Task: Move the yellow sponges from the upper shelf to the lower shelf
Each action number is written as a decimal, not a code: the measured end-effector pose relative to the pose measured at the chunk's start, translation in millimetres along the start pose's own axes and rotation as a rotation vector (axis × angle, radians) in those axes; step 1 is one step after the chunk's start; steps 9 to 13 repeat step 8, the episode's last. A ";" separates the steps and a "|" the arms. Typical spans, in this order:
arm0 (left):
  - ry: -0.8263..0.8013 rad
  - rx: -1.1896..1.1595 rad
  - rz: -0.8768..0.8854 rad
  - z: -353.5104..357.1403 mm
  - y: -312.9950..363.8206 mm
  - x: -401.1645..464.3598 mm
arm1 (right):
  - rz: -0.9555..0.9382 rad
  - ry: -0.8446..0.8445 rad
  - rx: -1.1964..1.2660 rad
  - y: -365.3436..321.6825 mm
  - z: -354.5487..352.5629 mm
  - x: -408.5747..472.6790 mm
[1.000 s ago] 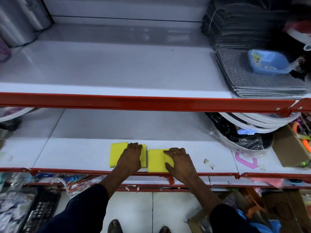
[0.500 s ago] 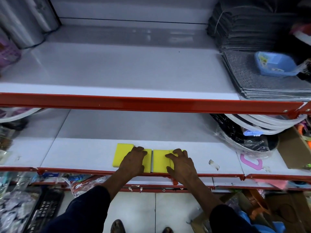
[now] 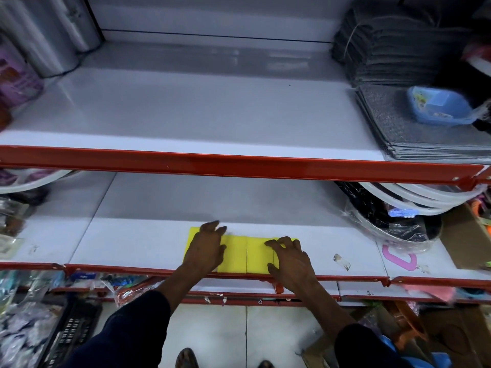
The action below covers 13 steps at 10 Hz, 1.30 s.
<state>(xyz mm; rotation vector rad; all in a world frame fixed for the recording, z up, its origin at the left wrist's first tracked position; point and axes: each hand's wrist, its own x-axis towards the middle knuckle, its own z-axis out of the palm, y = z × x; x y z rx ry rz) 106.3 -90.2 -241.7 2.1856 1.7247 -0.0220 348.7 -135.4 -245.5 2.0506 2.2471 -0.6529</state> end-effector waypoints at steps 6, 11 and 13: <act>-0.147 -0.053 -0.207 2.4 -18.9 -20.7 | 0.059 -0.043 -0.034 -18.9 -3.7 -1.8; -0.028 0.116 -0.138 -8.4 -8.0 -33.7 | 0.033 0.025 -0.115 -30.7 -17.1 -4.7; -0.028 0.116 -0.138 -8.4 -8.0 -33.7 | 0.033 0.025 -0.115 -30.7 -17.1 -4.7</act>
